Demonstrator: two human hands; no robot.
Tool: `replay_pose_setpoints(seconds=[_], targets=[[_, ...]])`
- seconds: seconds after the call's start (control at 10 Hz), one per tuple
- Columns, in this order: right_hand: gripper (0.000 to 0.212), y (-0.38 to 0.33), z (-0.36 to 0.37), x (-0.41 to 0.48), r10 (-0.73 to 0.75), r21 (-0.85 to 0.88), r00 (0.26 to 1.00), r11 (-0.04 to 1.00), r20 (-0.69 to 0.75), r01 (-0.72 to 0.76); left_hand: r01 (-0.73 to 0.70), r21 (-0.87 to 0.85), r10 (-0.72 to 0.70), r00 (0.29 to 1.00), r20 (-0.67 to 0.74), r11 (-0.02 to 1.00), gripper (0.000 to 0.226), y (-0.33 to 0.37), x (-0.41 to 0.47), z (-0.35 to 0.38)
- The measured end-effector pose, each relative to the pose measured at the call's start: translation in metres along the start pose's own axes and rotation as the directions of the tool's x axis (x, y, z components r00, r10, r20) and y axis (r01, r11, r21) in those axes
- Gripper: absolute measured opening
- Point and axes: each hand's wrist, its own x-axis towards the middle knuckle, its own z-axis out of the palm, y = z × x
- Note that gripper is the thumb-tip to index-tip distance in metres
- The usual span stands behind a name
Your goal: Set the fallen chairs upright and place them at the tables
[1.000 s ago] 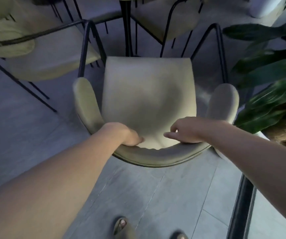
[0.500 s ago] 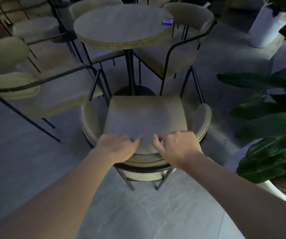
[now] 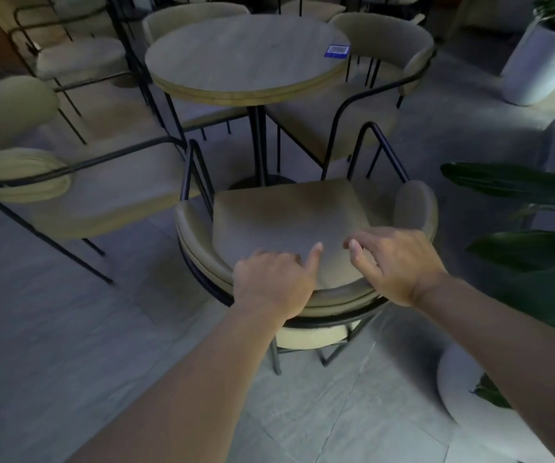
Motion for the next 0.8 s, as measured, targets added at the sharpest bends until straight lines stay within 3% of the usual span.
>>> replay_pose_setpoints(seconds=[0.2, 0.6, 0.7, 0.8], targets=[[0.066, 0.031, 0.010, 0.042, -0.064, 0.004, 0.998, 0.998, 0.016, 0.064, 0.023, -0.056, -0.028, 0.995, -0.093, 0.998, 0.071, 0.004, 0.047, 0.007], [0.057, 0.036, 0.007, 0.050, -0.097, -0.015, 0.993, 0.995, 0.064, 0.098, 0.008, -0.001, -0.008, 0.993, -0.114, 1.000, 0.071, 0.003, 0.057, 0.009], [0.048, 0.024, -0.003, 0.049, -0.030, -0.020, 0.980, 0.999, 0.199, 0.035, 0.001, -0.060, -0.009, 0.993, -0.120, 0.998, 0.067, 0.003, 0.052, 0.002], [0.037, 0.005, -0.016, 0.046, 0.015, 0.040, 0.982, 0.999, 0.188, -0.023, -0.096, -0.224, 0.068, 0.989, -0.128, 0.970, 0.052, -0.004, 0.034, -0.007]])
